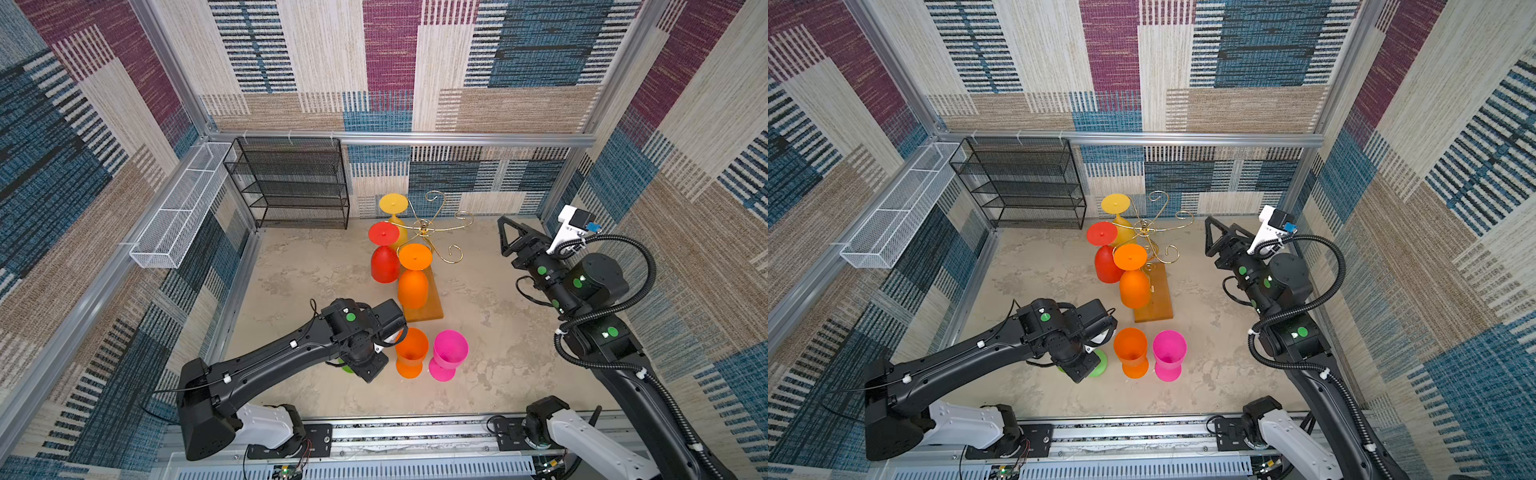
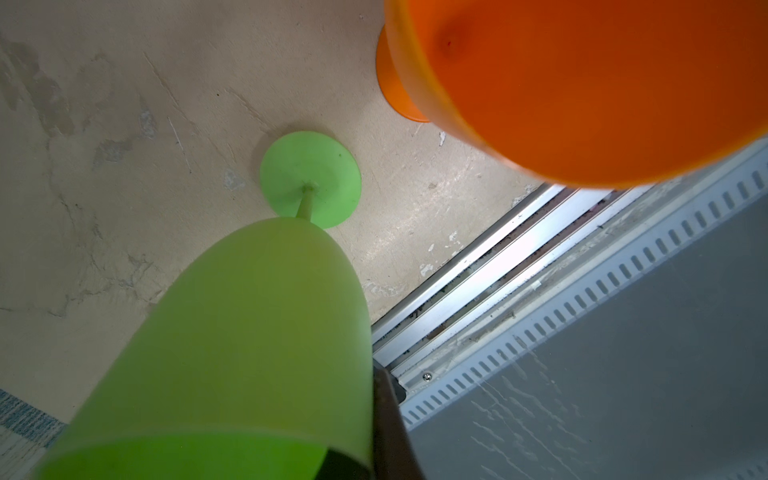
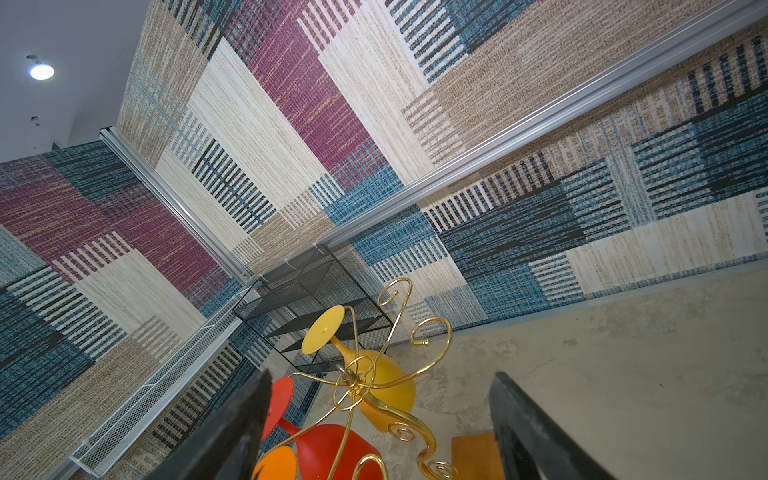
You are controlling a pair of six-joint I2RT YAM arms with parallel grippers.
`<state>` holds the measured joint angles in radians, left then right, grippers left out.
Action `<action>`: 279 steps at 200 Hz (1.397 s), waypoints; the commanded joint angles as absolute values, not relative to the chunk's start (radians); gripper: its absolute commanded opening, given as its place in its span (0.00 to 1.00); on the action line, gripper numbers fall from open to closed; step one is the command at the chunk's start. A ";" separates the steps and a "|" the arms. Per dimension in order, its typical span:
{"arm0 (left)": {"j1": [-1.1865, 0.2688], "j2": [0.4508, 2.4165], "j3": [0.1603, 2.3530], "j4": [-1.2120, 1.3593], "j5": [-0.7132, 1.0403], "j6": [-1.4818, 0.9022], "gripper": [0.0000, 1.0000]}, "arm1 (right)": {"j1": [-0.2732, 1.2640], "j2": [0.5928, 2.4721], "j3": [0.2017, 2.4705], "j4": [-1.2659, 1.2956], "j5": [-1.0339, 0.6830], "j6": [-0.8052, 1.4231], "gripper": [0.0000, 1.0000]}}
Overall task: Take the wine glass off the wine glass rack
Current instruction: 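Lower the green glass upright beside the orange glass with the left gripper, then open the left gripper and raise it off the green glass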
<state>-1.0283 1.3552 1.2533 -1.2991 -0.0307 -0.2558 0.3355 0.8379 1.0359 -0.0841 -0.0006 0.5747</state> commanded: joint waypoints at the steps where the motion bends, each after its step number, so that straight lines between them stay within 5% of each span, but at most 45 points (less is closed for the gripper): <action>1: -1.032 1.372 1.272 -1.313 -0.045 -0.260 0.00 | 0.336 0.833 1.034 -0.083 -0.011 0.563 0.84; 58: -1.033 1.421 1.286 -1.314 -0.033 -0.236 0.02 | 0.336 0.831 1.027 -0.087 -0.016 0.563 0.84; 213: -1.033 1.387 1.376 -1.315 -0.103 -0.227 0.44 | 0.336 0.827 1.022 -0.093 -0.046 0.567 0.84; 279: -1.032 1.163 1.486 -1.228 -0.209 -0.264 0.45 | 0.336 0.885 1.058 -0.091 -0.369 0.608 0.80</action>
<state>-1.0340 1.2457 1.4700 -1.2961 -0.1398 -0.2436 0.3351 0.8574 1.0412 -0.0959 -0.1699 0.5766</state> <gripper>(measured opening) 0.449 0.806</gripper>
